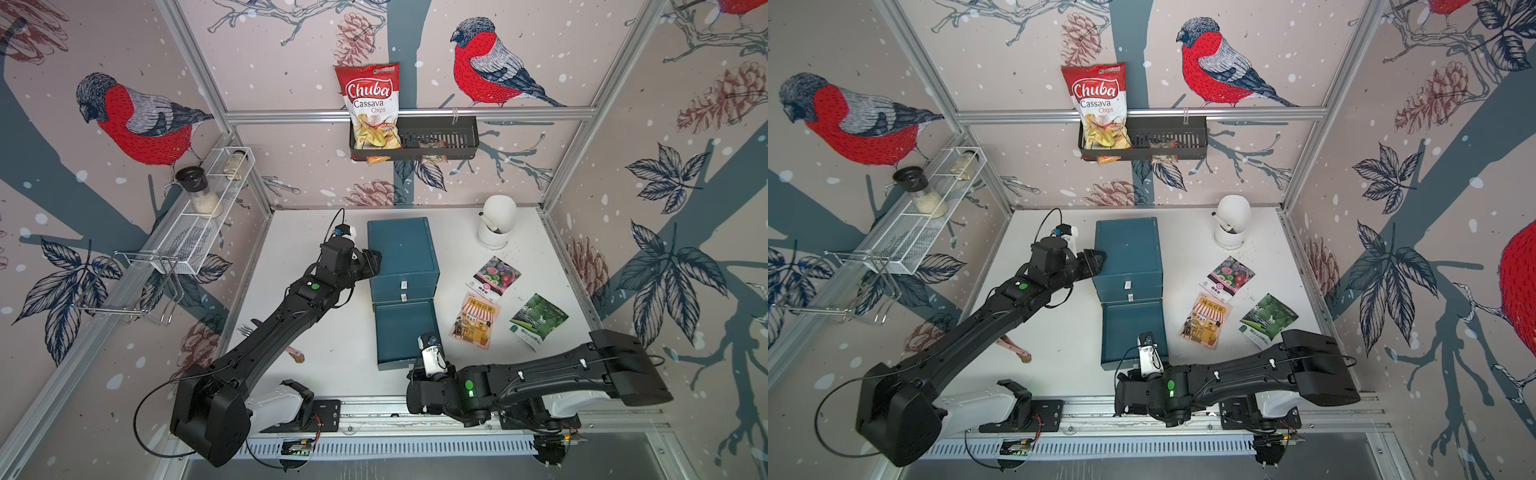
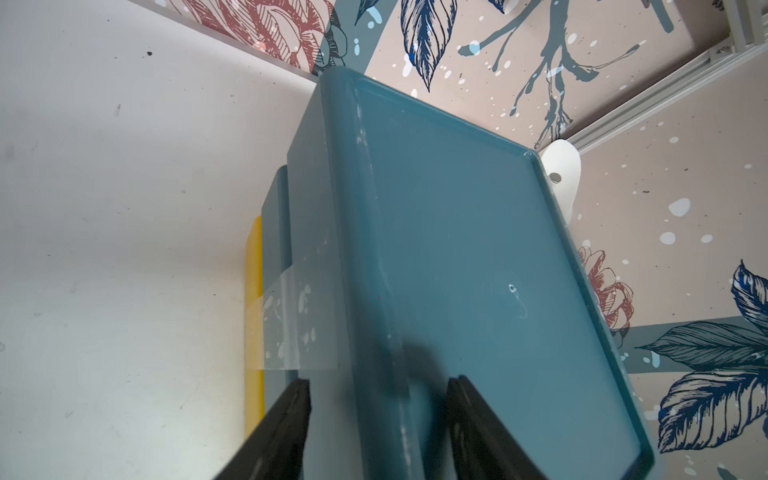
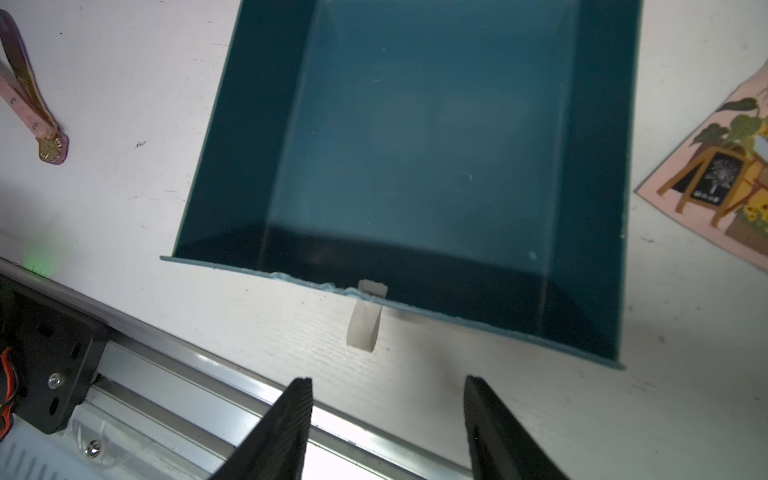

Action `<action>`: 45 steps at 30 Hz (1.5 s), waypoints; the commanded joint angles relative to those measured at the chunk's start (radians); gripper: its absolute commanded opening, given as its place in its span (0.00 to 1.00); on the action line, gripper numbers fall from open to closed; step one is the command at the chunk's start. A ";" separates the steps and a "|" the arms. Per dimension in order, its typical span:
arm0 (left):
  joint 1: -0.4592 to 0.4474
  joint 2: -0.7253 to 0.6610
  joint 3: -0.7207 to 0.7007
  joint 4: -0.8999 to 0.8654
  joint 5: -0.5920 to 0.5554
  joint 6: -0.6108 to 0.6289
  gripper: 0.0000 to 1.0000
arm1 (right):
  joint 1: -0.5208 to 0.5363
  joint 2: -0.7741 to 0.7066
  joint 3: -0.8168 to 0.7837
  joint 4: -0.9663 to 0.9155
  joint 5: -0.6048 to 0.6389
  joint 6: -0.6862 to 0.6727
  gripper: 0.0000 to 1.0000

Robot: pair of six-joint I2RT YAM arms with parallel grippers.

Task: Take the seed bags out of the drawer
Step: Close the drawer of the storage box.

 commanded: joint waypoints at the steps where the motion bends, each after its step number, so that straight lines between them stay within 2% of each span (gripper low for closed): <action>1: 0.003 0.017 -0.016 -0.077 0.016 0.033 0.53 | -0.007 -0.032 -0.027 0.034 -0.016 -0.018 0.63; 7: 0.003 0.005 -0.028 -0.078 0.002 0.038 0.50 | -0.063 -0.093 -0.122 0.132 -0.102 -0.022 0.63; 11: 0.004 -0.015 -0.050 -0.077 -0.012 0.037 0.49 | -0.089 -0.071 -0.117 0.145 -0.135 -0.054 0.62; 21: 0.003 -0.002 -0.058 -0.086 -0.015 0.049 0.45 | -0.112 0.057 0.011 0.087 -0.110 -0.115 0.60; 32: 0.003 0.018 -0.044 -0.106 -0.017 0.107 0.41 | -0.175 0.108 0.078 0.133 -0.086 -0.171 0.59; 45: 0.004 -0.023 -0.105 -0.074 0.011 0.111 0.43 | -0.259 0.175 0.102 0.322 -0.110 -0.268 0.59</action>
